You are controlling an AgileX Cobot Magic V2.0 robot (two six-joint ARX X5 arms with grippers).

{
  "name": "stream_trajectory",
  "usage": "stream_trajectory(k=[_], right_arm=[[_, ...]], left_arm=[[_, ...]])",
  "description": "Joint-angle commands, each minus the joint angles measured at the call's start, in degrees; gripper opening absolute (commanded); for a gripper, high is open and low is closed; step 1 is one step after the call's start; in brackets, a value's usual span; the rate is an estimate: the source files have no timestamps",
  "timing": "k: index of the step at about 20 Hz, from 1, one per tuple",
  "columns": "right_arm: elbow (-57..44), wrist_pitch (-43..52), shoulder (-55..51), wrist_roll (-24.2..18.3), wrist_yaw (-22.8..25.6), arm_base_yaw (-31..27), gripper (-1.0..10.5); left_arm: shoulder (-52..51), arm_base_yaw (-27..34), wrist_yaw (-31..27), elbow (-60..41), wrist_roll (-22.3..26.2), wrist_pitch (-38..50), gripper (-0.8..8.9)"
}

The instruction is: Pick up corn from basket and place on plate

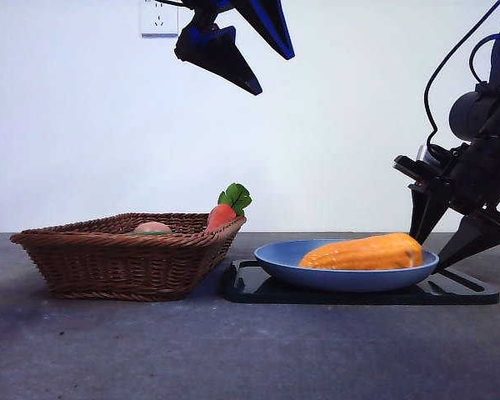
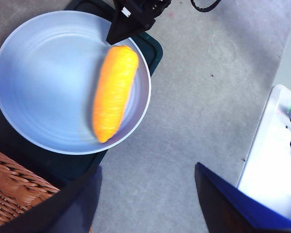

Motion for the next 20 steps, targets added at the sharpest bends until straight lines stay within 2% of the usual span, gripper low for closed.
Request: stream_trajectory(k=[1,4,7,12,16,20], right_arm=[[1.3,0.0,1.2,-0.7,0.1,-0.1,2.0],[1.3,-1.4,-1.1,-0.8,0.5,-1.0,2.0],[1.3,-3.4,-6.8,-1.0,4.4,-1.8,2.0],[1.3,-7.6,-19.8,-2.4,4.3,-1.7,2.0],[0.8,-13.9,-31.3,-4.1,5.0,2.5,2.0],[-3.8,-15.3,-41.6,-4.1,11.7,9.5,2.0]], left_arm=[[0.0,-0.2,-0.1,1.7,0.0,0.4,3.12],[0.0,0.1,-0.1,1.7,0.0,0.3,3.12],[0.0,0.4,-0.1,1.7,0.0,0.3,3.12],[0.0,0.4,-0.1,1.7,0.0,0.2,3.12],[0.0,0.4,-0.1,1.7,0.0,0.2,3.11],[0.0,0.4,-0.1,1.7,0.0,0.2,3.11]])
